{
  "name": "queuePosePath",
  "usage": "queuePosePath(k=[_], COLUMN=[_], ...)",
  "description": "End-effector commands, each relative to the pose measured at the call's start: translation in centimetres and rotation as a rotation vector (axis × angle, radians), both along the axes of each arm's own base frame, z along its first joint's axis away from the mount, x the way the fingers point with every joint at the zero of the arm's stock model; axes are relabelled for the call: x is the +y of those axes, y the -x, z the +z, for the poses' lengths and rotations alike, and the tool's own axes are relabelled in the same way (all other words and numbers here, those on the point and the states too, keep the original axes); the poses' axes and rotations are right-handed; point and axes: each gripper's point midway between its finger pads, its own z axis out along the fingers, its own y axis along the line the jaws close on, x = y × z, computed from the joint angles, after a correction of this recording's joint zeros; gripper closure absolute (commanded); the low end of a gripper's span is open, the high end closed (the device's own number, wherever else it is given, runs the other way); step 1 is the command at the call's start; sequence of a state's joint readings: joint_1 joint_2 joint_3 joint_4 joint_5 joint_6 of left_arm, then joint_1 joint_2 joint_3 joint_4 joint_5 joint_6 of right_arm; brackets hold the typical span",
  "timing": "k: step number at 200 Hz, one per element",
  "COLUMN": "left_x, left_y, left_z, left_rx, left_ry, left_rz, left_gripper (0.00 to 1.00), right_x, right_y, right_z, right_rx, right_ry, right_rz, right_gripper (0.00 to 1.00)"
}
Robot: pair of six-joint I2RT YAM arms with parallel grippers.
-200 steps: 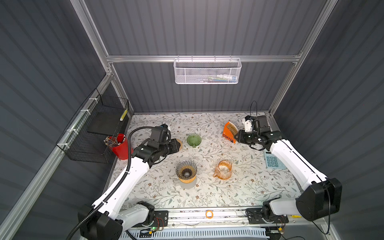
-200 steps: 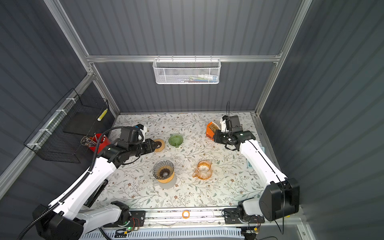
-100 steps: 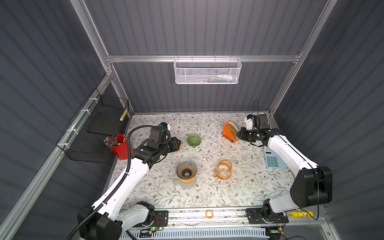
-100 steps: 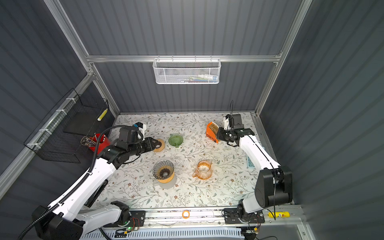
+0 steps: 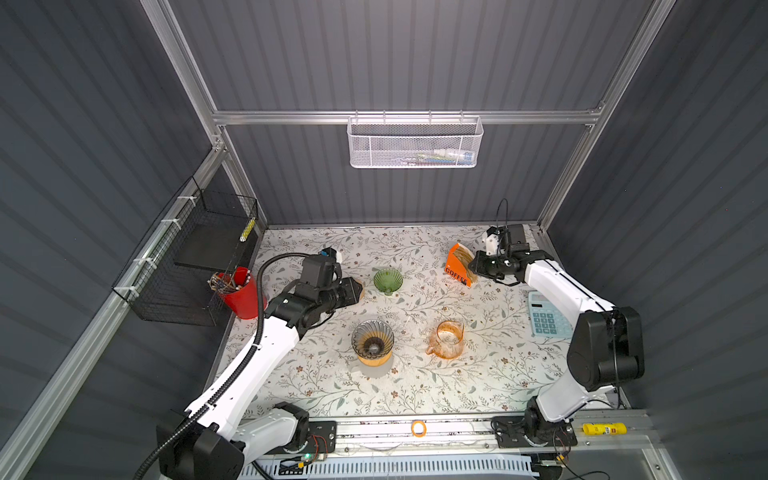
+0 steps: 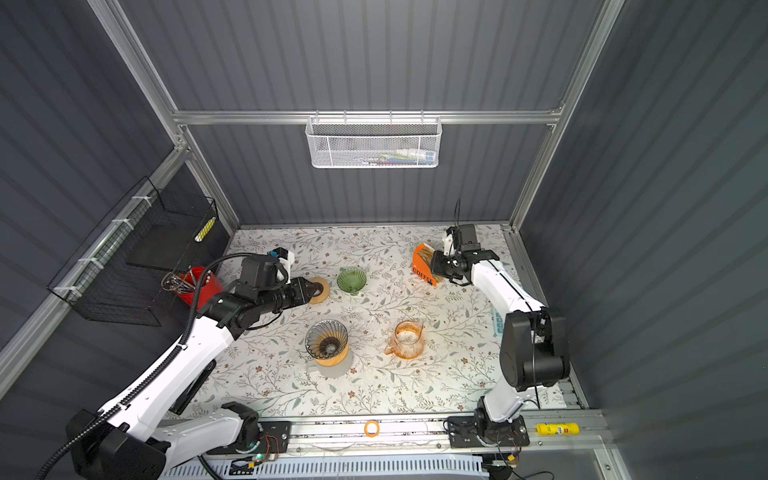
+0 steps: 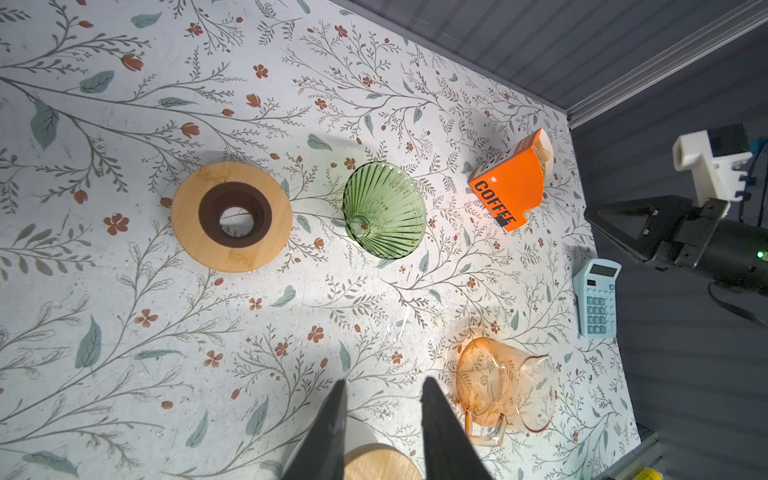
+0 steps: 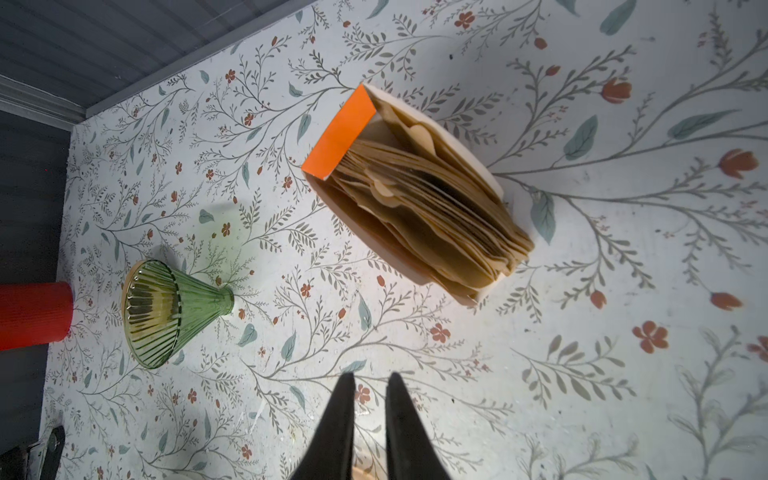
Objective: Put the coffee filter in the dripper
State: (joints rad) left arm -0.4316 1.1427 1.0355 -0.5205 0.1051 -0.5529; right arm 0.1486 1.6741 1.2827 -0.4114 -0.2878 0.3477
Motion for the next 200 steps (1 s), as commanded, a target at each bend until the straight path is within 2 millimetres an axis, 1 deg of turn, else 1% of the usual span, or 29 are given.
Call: queuePosePath(k=[1, 54, 66, 68, 72, 90, 154, 200], left_x=[-0.3, -0.3, -0.2, -0.2, -0.2, -0.2, -0.3, -0.3], left_y=[-0.1, -0.6, -0.7, -0.7, -0.7, -0.9, -1.1, -1.0], left_z=[-0.5, -1.2, -1.4, -1.4, -1.4, -1.6, -2.4, -2.5], left_rx=[0.004, 0.016, 0.019, 0.019, 0.018, 0.021, 0.037, 0.039], left_ry=[-0.017, -0.032, -0.037, -0.038, -0.039, -0.045, -0.058, -0.058], left_rz=[-0.025, -0.016, -0.013, -0.013, -0.012, -0.01, -0.013, -0.014], left_gripper=[0.68, 0.69, 0.69, 0.69, 0.69, 0.69, 0.69, 0.69], right_x=[0.5, 1.0, 1.1, 1.5, 1.7, 1.9, 2.1, 2.1], right_y=[-1.9, -4.5, -4.9, -4.8, -4.9, -5.5, -6.0, -6.2], right_z=[0.9, 0.1, -0.1, 0.0, 0.0, -0.1, -1.3, -2.0], right_rx=[-0.048, -0.043, -0.041, -0.037, -0.036, -0.034, -0.006, 0.006], right_ry=[-0.025, -0.038, -0.04, -0.062, -0.07, -0.078, -0.085, -0.08], right_rz=[0.014, 0.014, 0.011, 0.029, 0.036, 0.037, 0.039, 0.035], right_gripper=[0.81, 0.81, 0.8, 0.79, 0.79, 0.79, 0.79, 0.8])
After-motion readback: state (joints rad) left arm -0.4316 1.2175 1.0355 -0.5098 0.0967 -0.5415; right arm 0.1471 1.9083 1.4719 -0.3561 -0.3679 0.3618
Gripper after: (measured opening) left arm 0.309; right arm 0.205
